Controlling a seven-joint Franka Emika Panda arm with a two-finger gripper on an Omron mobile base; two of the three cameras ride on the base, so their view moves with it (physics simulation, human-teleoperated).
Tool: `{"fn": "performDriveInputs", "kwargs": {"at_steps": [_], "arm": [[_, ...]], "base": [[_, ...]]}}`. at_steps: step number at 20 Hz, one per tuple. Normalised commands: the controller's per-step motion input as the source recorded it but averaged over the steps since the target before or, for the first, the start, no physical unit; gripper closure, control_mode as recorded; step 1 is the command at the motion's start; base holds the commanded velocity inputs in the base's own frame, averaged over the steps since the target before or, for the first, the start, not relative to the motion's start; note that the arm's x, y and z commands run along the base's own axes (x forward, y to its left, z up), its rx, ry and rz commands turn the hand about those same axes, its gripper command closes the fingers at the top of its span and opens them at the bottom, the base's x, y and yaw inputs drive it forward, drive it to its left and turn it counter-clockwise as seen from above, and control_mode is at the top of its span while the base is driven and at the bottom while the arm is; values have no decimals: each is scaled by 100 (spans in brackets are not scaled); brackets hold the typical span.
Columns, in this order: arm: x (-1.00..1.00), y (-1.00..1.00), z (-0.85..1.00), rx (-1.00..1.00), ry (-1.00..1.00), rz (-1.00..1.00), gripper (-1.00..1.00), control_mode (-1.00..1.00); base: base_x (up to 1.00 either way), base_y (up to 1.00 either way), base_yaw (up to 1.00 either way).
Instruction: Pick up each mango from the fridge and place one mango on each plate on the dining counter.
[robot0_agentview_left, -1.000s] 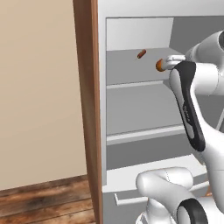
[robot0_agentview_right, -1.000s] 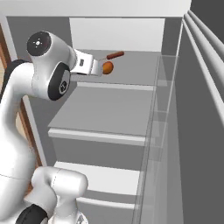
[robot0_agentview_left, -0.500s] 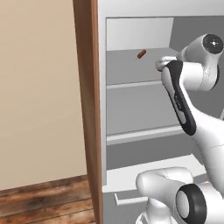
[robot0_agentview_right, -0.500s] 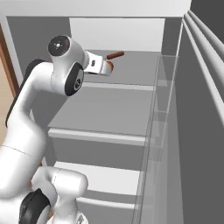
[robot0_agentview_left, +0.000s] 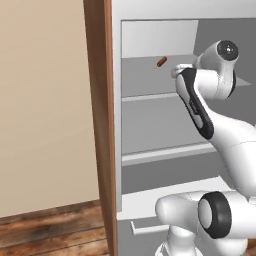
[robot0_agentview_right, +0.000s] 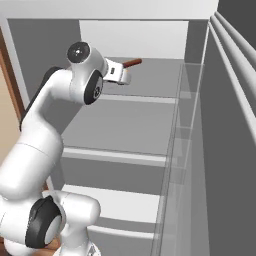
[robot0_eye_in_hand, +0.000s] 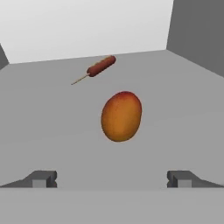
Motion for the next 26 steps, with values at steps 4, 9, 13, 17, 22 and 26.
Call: {"fn": "performDriveInputs", "kwargs": {"at_steps": [4,9,13,17,22,26], "arm": [[49,-10,-4,0,2,0,-100,-100],[46,-10,-9,0,3,0,-100,-100],[40,-10,-12,0,3,0,-100,-100],[30,-5,-13,0,4,0,-100,-100],[31,-1,-10,0,3,0,100,-100],[12,0,-12,0,1,0,100,-100]], "base": [[0,0,0],[0,0,0],[0,0,0],[0,0,0],[0,0,0],[0,0,0]]}}
